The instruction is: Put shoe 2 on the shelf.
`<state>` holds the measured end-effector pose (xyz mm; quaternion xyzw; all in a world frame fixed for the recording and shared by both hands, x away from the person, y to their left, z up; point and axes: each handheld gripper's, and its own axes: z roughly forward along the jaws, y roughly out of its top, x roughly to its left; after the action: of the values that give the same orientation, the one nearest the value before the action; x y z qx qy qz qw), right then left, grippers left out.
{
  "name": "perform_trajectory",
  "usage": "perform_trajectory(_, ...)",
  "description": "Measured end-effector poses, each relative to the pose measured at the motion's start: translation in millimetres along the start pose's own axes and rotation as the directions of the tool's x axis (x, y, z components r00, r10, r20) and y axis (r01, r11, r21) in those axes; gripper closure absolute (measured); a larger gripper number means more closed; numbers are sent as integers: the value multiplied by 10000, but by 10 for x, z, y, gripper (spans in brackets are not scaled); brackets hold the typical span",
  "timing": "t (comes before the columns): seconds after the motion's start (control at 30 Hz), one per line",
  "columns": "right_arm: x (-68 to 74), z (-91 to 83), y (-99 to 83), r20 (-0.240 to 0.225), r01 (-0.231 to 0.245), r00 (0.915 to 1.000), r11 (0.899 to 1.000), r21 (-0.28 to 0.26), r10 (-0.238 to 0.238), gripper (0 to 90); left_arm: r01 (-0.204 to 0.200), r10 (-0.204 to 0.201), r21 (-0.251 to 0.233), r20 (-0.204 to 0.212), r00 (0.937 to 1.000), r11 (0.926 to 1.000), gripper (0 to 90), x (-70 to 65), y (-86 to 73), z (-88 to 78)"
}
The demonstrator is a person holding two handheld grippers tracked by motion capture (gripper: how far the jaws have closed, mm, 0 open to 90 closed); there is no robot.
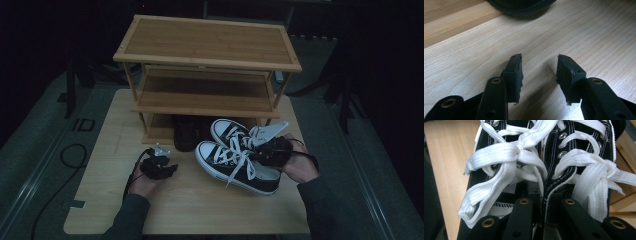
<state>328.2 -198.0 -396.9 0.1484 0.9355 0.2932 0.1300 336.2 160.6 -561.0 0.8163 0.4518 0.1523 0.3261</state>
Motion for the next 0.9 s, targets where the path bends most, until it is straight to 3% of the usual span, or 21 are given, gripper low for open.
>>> perform_trajectory(0.4,-17,-134,164,-689,495,9962,9979,-429,-523,854,-38,38,18,-5,10000,10000,563,3,-2,-3)
perform_trajectory(0.9,-56,-256,510,-1293,1559,9776,9841,-852,-1660,853,8,-8,-21,26,10000,10000,562,5,-6,-3)
